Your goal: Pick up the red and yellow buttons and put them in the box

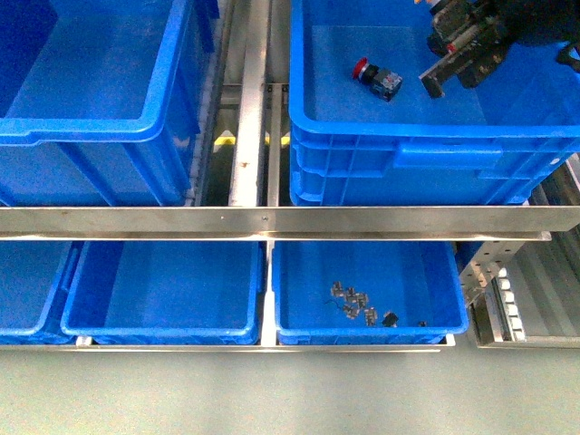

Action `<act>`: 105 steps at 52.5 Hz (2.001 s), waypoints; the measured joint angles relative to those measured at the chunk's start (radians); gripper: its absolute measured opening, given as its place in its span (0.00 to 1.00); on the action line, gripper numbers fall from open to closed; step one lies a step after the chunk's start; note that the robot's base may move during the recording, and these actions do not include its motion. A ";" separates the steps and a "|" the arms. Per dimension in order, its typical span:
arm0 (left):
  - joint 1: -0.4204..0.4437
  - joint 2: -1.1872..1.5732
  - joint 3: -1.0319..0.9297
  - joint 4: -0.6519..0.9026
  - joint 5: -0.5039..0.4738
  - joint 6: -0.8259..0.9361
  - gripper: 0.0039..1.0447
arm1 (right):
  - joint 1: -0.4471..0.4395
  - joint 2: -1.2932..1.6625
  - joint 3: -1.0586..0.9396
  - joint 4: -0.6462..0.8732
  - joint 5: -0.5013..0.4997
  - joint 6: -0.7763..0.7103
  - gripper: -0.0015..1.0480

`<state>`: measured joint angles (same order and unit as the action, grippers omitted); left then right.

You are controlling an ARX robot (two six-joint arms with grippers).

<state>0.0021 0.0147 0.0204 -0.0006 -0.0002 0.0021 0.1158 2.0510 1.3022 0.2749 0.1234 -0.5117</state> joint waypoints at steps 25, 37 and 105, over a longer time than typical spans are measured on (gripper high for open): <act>0.000 0.000 0.000 0.000 0.000 0.000 0.93 | -0.015 0.734 1.159 -0.524 0.143 0.109 0.38; 0.000 0.000 0.000 0.000 0.000 0.000 0.93 | -0.041 0.909 1.410 -0.673 0.194 0.136 0.38; 0.000 0.000 0.000 0.000 0.000 0.000 0.93 | -0.131 -0.354 -0.315 -0.060 -0.145 0.296 0.94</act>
<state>0.0021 0.0147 0.0204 -0.0002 -0.0002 0.0021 -0.0151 1.6966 0.9871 0.2153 -0.0212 -0.2161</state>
